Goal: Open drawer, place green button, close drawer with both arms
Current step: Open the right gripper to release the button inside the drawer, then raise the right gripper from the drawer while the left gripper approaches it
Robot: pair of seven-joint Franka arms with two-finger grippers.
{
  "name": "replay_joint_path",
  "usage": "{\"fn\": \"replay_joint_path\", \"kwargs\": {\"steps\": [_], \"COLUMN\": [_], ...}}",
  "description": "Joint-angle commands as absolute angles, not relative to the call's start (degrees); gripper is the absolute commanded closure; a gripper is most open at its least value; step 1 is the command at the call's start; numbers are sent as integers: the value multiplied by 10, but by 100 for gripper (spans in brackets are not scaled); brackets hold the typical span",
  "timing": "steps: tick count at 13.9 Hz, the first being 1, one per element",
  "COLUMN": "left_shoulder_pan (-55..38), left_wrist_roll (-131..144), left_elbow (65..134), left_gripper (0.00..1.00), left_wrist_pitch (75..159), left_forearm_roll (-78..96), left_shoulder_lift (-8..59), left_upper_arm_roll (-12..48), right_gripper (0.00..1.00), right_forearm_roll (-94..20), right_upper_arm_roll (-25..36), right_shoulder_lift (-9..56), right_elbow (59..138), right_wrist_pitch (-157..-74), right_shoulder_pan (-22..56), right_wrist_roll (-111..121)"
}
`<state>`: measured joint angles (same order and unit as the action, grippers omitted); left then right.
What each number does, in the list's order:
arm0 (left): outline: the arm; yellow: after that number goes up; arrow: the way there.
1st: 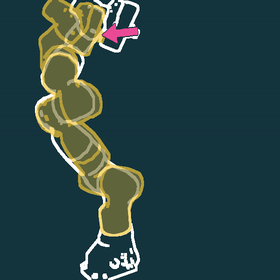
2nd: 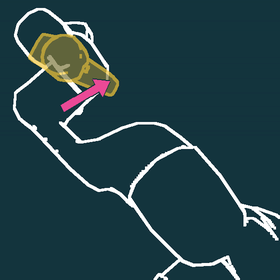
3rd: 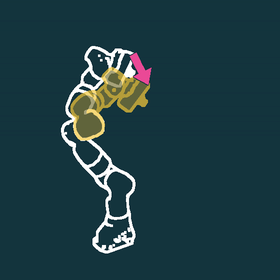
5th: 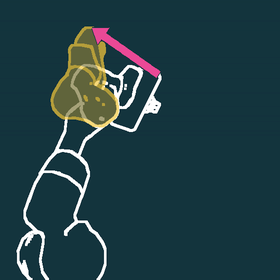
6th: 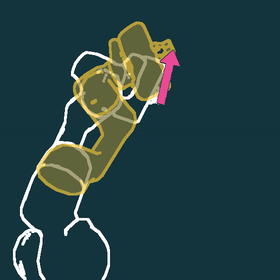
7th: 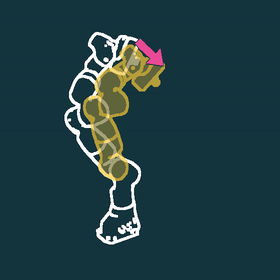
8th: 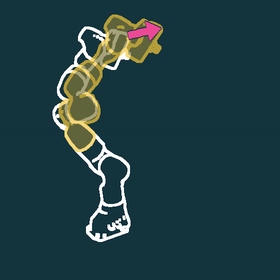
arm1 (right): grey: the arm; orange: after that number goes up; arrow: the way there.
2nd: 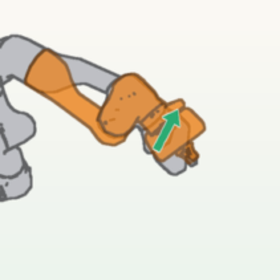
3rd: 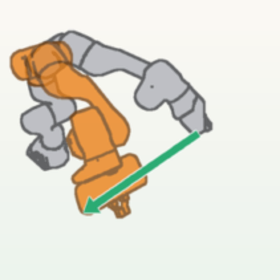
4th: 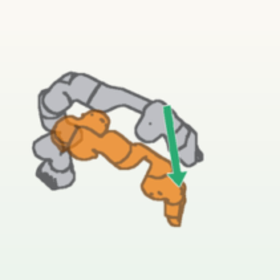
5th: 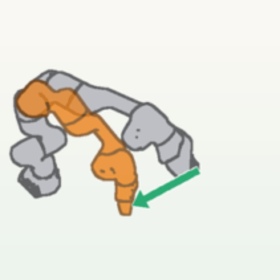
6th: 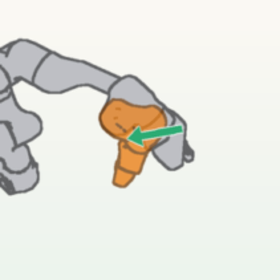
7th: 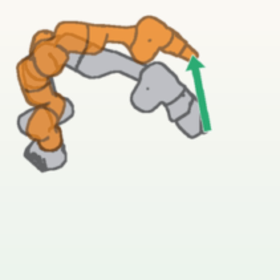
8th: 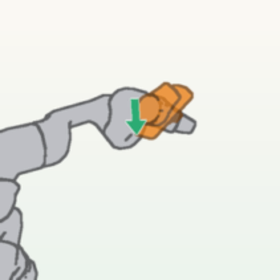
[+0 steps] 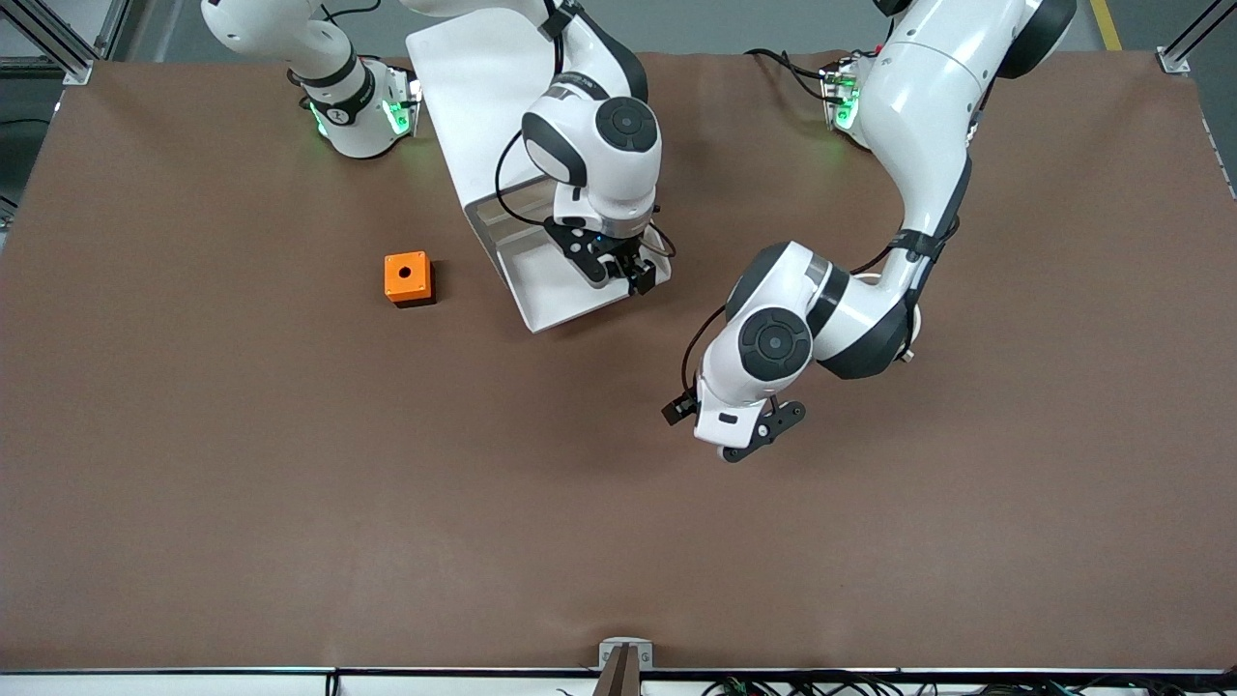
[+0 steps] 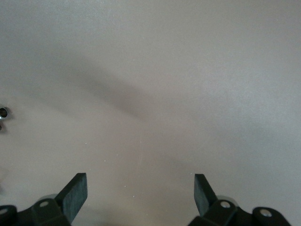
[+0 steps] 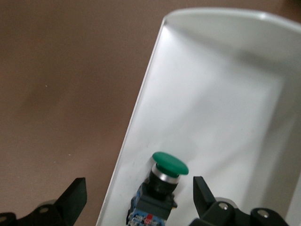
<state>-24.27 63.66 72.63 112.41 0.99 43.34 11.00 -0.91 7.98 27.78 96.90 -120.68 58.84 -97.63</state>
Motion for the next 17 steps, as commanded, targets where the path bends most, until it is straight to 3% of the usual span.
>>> {"fn": "replay_joint_path", "kwargs": {"steps": [1,14,17], "left_shoulder_pan": [-238,-289,-308], "left_wrist_roll": [630,685,721], "left_elbow": [742,744,744], "left_gripper": [0,0,0], "left_wrist_pitch": [1129,1130,1172], "left_forearm_roll": [4,-3,-4], "left_shoulder_lift": [417,431,438], "left_upper_arm_roll": [115,114,115], "right_gripper": [0,0,0], "right_forearm_roll": [-8,-8,-6], "right_upper_arm_roll": [75,76,76], "right_shoulder_lift": [285,147,111], "right_elbow": [919,911,911], "right_wrist_pitch": [-1133,-908,-866], "right_shoulder_pan": [556,377,321], "right_wrist_roll": [-875,-464,-369]}}
